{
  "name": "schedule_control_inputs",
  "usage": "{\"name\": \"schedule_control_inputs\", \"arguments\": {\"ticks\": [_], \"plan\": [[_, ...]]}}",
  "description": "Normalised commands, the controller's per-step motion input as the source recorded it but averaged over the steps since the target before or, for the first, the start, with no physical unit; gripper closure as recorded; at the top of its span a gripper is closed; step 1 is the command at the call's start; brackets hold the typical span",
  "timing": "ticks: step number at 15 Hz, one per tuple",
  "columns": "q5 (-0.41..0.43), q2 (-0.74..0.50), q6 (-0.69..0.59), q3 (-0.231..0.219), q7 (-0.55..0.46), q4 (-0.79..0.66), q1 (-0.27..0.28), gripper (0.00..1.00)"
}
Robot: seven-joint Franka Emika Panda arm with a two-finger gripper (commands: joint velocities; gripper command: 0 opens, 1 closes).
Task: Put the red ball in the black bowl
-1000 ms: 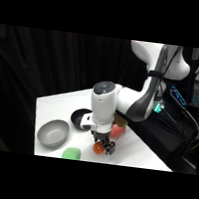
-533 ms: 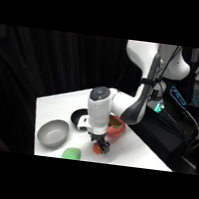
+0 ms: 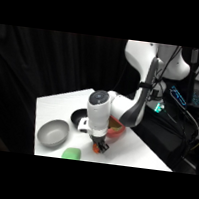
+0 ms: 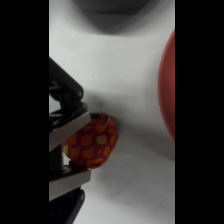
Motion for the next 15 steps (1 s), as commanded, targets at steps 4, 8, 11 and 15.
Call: {"name": "schedule_control_inputs", "arguments": {"ticks": [4, 8, 11, 15], "plan": [[-0.064, -0.09, -0.04, -0.059, 0.08, 0.01, 0.038, 0.98], [-0.022, -0.25, -0.17, -0.011, 0.04, -0.05, -0.007, 0.95], [0.005, -0.38, -0.26, 0.033, -0.01, -0.08, -0.044, 0.95], [0.039, -0.37, -0.28, 0.057, -0.06, -0.07, -0.101, 0.95]]}}
